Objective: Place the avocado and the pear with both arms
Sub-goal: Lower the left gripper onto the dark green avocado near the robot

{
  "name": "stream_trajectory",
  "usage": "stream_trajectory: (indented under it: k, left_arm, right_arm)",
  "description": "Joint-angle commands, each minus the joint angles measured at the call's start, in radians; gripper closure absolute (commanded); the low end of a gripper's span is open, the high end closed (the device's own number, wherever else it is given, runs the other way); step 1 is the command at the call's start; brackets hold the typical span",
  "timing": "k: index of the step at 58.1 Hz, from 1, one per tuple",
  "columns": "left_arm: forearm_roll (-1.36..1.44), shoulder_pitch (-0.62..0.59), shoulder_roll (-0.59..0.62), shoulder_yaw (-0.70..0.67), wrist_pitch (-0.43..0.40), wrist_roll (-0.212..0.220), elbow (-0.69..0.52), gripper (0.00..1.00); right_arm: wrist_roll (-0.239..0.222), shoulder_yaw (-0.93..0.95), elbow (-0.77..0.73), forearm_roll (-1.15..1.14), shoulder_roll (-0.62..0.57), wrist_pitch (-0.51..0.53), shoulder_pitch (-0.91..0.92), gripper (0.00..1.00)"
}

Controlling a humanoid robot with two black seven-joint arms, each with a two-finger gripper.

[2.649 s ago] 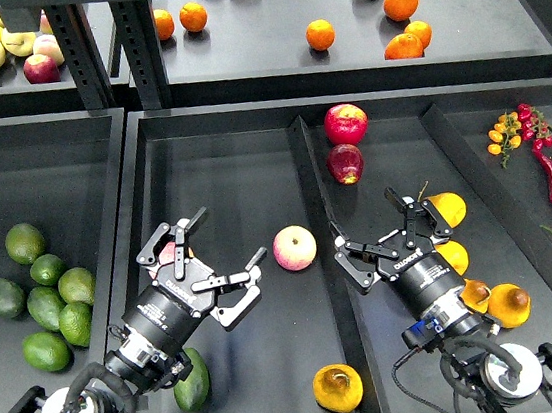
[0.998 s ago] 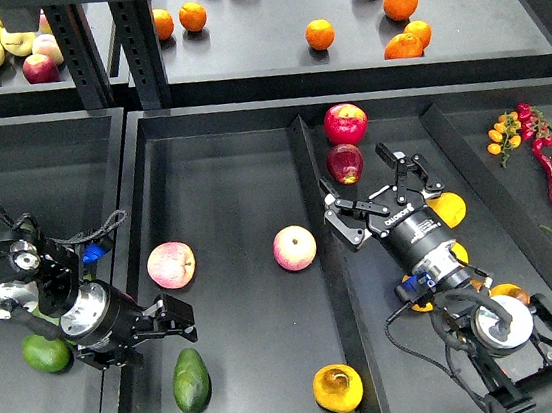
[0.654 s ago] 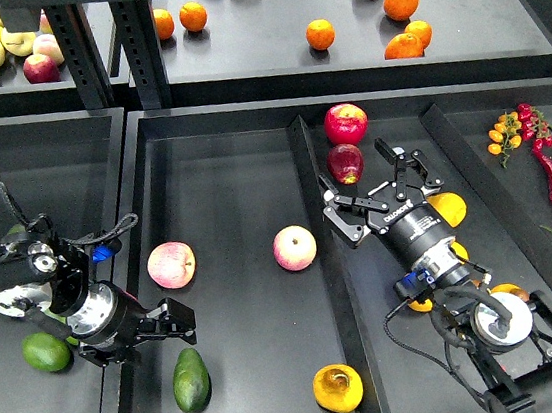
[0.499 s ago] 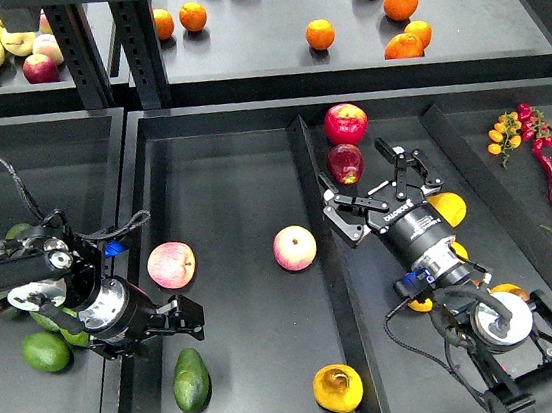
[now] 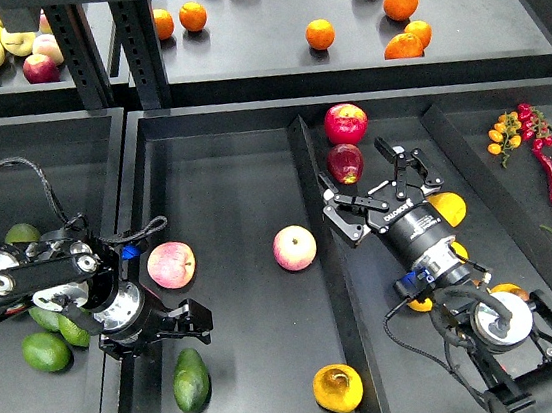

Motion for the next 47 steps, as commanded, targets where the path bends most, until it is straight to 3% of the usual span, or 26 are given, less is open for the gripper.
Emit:
stream_trajectory:
  k: [1,47]
  left_arm:
    - [0.001,0.003,-0.021,0.003,0.0,0.0,0.028,0.01]
    - [-0.012,0.024,-0.147,0.053,0.0,0.0,0.109,0.01]
  right_arm:
    - [0.0,0.0,0.0,0.0,0.0,0.005,0.0,0.01]
    - [0.0,0.003,0.0,0.0,0.0,0.007,0.0,0.01]
